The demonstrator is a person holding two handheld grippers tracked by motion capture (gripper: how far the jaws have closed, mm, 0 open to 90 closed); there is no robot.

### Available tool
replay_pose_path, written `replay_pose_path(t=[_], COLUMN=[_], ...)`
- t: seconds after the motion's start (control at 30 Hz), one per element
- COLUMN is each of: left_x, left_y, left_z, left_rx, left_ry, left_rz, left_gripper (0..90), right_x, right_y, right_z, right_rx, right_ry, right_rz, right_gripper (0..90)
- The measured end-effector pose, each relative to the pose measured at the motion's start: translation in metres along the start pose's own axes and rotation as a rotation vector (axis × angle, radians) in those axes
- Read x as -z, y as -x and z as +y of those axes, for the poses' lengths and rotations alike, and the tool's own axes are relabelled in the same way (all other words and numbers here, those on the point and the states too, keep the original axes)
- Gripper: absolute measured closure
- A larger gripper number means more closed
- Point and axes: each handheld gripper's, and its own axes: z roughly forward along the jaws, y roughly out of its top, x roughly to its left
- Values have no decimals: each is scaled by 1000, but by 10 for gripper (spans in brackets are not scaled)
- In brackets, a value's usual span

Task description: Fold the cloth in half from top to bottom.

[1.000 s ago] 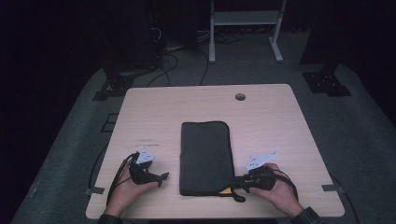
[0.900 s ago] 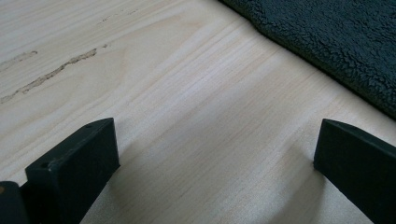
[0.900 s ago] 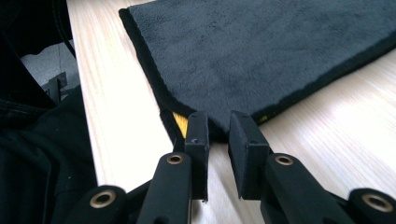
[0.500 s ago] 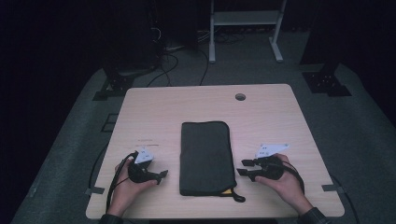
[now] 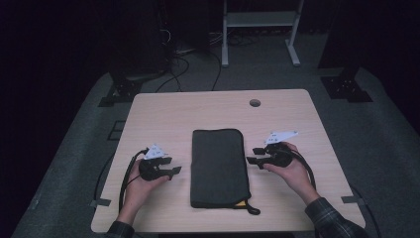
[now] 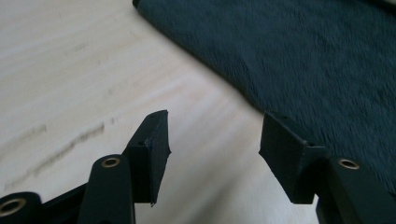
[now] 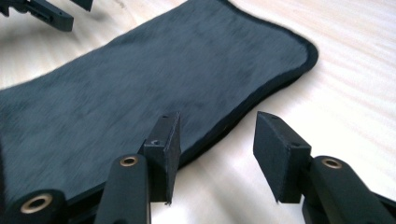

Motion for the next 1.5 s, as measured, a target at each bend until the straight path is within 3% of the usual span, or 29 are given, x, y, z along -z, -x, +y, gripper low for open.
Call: replay_pose_path(t=[0.23, 0.47, 0.7, 0.87, 1.17, 1.3, 1.5], left_x=[-17, -35, -66, -85, -103, -109, -112], left_y=[-13, -24, -40, -48, -60, -62, -62], left_z=[26, 45, 69, 81, 86, 83, 83], left_rx=[-1, -6, 8, 6, 5, 3, 3], left_ry=[-9, -14, -11, -39, -98, -121, -114], left_rz=[-16, -4, -11, 23, 51, 61, 51], left_gripper=[469, 470, 468, 464, 459, 453, 456], right_x=[-17, -40, -64, -80, -99, -104, -109], right_y=[16, 34, 51, 63, 74, 74, 74], right_z=[19, 36, 49, 53, 46, 44, 43], right_rx=[15, 19, -4, -22, -41, -6, 22], right_ry=[-10, -18, -22, -27, -40, -44, -35], right_rz=[-5, -14, -34, -55, -69, -70, -65], right_gripper=[494, 480, 471, 451, 426, 404, 403])
